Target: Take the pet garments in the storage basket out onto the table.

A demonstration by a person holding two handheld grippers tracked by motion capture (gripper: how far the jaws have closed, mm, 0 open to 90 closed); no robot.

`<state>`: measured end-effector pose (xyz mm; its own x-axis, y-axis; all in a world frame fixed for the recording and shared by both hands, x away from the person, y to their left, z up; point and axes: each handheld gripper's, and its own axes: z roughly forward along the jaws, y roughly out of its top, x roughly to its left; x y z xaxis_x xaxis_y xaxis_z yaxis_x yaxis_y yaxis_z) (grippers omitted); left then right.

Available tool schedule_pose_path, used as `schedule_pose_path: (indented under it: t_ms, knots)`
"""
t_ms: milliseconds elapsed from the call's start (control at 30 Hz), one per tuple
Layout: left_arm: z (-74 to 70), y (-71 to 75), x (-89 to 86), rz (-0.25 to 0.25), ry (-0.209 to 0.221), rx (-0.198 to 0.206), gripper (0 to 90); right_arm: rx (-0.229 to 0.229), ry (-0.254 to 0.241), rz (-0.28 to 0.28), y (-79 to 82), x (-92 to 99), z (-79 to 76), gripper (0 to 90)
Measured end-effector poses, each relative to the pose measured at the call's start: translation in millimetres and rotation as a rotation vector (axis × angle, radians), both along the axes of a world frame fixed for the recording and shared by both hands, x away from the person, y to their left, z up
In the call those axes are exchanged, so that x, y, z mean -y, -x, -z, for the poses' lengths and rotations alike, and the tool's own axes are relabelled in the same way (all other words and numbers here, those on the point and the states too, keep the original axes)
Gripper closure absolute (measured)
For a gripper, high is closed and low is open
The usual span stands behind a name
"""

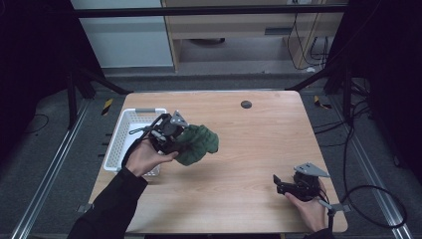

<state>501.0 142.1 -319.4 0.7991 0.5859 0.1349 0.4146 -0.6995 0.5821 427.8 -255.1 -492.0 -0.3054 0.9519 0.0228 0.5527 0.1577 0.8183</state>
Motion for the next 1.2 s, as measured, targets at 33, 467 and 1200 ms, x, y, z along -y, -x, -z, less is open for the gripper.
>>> schedule_pose_path:
  t_ms: [33, 467, 1200]
  knots:
    - [1.5, -0.2, 2.0, 0.005, -0.003, -0.003, 66.8, 0.0, 0.0, 0.0, 0.0, 0.0, 0.0, 7.9]
    - [18.3, -1.0, 23.3, 0.067, -0.017, -0.04, 66.7, 0.002, -0.002, 0.004, 0.2, 0.8, -0.7, 7.9]
    - [48.4, -0.6, 52.7, 0.149, -0.063, -0.094, 66.7, 0.006, -0.003, 0.007, 0.3, 1.5, -1.3, 7.8]
